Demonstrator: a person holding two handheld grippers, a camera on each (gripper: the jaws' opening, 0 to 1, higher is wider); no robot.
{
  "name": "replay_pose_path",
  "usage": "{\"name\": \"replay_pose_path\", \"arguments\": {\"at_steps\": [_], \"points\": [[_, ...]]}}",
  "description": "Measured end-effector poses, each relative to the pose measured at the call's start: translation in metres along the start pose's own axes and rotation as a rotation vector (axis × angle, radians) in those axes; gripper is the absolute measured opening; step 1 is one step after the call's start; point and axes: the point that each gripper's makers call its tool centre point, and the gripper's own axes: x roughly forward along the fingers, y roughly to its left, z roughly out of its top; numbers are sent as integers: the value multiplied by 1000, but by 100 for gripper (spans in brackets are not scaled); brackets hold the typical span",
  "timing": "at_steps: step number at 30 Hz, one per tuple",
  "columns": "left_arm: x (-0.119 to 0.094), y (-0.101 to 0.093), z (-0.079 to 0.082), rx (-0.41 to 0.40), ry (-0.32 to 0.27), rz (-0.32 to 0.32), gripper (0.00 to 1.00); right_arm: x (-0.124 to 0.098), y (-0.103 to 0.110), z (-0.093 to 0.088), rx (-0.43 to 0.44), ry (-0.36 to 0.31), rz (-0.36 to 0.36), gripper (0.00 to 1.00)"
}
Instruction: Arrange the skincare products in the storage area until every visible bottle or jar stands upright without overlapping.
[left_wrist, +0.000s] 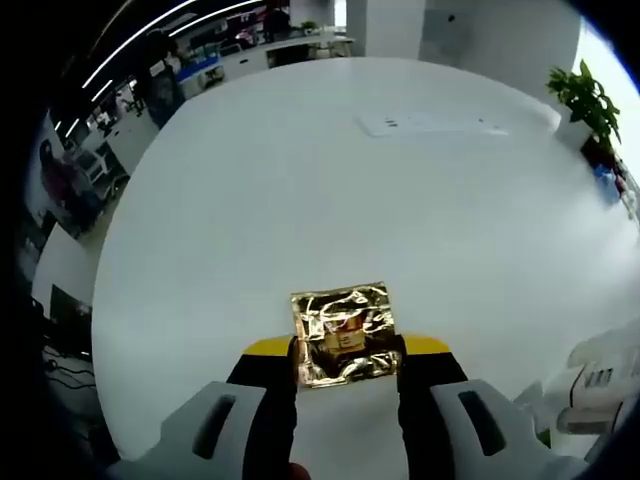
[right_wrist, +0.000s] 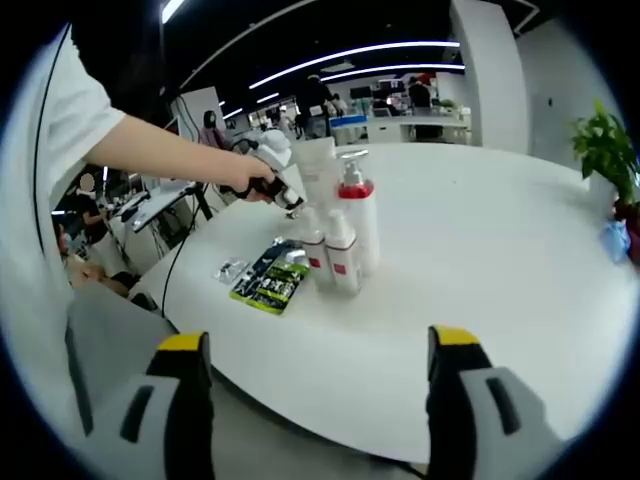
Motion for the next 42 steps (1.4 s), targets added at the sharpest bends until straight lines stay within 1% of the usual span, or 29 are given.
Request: {"name": "replay_pose_path", "arguments": {"at_steps": [9,19,22,27,34,38,42], "points": [[-12,9,2,3,-10,14,35,0,0,1,-6,-2,1,89],[-19,18,1,-19,-17,30,35,0,1,0,-20,-2,0,89],[-22,20,0,-10,-15,40,35,0,1,1,-25,-2,-1,89],[-26,21,-4,-14,-19,40,35,0,1,1,-32,-1,0,89],[-31,26,-20,-24,-9,43,35,0,2,1,-39,-3,-3,89],[-36,25,-31,-27,-5,48,35,0,2,1,-42,-3,-2,88],[-38,20,-52,-44,11,37,35,0,3,1,-47,-2,1,88]]}}
